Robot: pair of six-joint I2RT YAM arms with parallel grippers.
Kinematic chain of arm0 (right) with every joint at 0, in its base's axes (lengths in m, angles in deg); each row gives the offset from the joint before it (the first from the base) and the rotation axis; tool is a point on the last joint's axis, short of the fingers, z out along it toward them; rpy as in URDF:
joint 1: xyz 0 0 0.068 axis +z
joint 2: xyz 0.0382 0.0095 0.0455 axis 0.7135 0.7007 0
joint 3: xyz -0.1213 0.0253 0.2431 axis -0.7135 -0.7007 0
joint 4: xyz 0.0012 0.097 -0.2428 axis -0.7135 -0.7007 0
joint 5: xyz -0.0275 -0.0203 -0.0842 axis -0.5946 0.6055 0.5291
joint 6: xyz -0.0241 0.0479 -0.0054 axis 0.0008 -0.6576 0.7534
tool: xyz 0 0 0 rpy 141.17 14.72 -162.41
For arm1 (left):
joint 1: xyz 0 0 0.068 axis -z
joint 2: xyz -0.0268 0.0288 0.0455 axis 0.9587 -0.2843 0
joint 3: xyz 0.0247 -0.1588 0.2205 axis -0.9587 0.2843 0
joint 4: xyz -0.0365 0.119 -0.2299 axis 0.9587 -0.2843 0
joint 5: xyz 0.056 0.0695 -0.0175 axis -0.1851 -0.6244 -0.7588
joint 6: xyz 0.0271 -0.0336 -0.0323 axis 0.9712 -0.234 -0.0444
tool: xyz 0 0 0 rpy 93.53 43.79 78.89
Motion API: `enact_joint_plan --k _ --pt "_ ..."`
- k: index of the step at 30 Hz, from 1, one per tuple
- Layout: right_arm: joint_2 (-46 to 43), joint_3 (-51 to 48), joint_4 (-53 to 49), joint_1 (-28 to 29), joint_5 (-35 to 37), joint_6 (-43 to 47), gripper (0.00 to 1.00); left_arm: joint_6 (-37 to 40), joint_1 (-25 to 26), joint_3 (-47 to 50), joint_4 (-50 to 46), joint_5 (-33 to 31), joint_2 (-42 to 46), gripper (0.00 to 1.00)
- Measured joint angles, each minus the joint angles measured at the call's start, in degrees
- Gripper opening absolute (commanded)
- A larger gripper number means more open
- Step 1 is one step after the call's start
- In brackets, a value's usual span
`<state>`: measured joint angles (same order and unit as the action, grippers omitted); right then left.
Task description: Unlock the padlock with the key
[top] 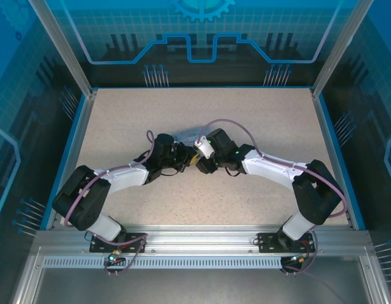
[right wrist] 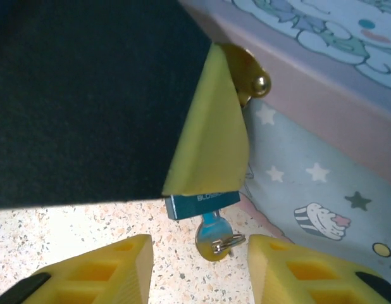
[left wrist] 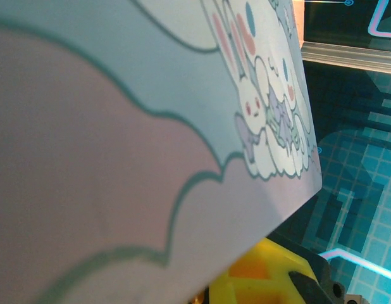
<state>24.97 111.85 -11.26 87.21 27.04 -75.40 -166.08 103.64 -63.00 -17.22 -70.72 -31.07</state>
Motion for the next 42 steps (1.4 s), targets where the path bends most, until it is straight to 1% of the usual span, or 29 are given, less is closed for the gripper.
enact_joint_plan --k 4,6,7,9,10,13,16,24,29,30,31,34,36,40,42 --pt "1.4 1.7 0.2 0.0 0.2 0.5 0.28 0.0 0.0 0.0 0.0 0.1 0.0 0.0" --pt "2.3 2.2 0.3 -0.1 0.1 0.6 0.19 0.0 0.0 0.0 0.0 0.1 0.0 0.0" --pt "2.5 2.2 0.4 -0.1 -0.3 0.7 0.18 0.0 0.0 0.0 0.0 0.1 0.0 0.0" --pt "2.9 2.2 0.7 -0.2 -1.1 0.7 0.05 0.2 -0.2 0.0 -0.2 0.1 -0.2 0.0" --pt "3.0 2.2 0.7 -0.3 -1.5 0.7 0.01 0.2 -0.3 0.0 -0.3 0.1 -0.3 0.0" --pt "3.1 2.2 0.7 -1.2 -3.8 0.6 0.0 0.3 -0.4 0.0 -0.5 0.1 -0.4 0.0" --pt "2.9 1.3 2.1 -3.5 -9.2 -1.4 0.0 0.4 -0.4 0.0 -0.2 0.1 -0.4 0.0" --pt "2.4 -3.4 10.0 -11.1 -30.2 -13.2 0.0 0.4 -0.4 0.0 2.3 1.5 -0.5 0.0" --pt "5.2 -4.3 17.0 -14.3 -41.6 -23.1 0.0 0.9 -0.7 0.0 4.1 1.4 -0.5 0.0" --pt "6.0 -4.3 18.3 -14.6 -43.3 -24.8 0.01 1.2 -0.8 0.0 4.1 1.4 -0.5 0.0" --pt "6.6 -4.3 18.9 -14.8 -44.3 -25.7 0.12 1.4 -1.0 0.0 4.1 1.4 -0.5 0.0" --pt "6.2 -4.1 16.4 -14.9 -44.0 -25.9 0.27 1.6 -0.7 0.0 3.9 1.4 -0.5 0.0" --pt "4.0 -3.7 12.9 -14.8 -41.1 -24.2 0.32 1.9 -0.7 0.0 3.5 1.4 -0.5 0.0" --pt "-3.0 -2.3 6.5 -14.1 -33.0 -19.8 0.41 2.0 -0.7 0.0 2.3 1.4 -0.5 0.0" --pt "-6.2 -1.3 3.9 -13.0 -28.4 -16.9 0.42 2.0 -0.7 0.0 1.7 1.4 -0.5 0.0"
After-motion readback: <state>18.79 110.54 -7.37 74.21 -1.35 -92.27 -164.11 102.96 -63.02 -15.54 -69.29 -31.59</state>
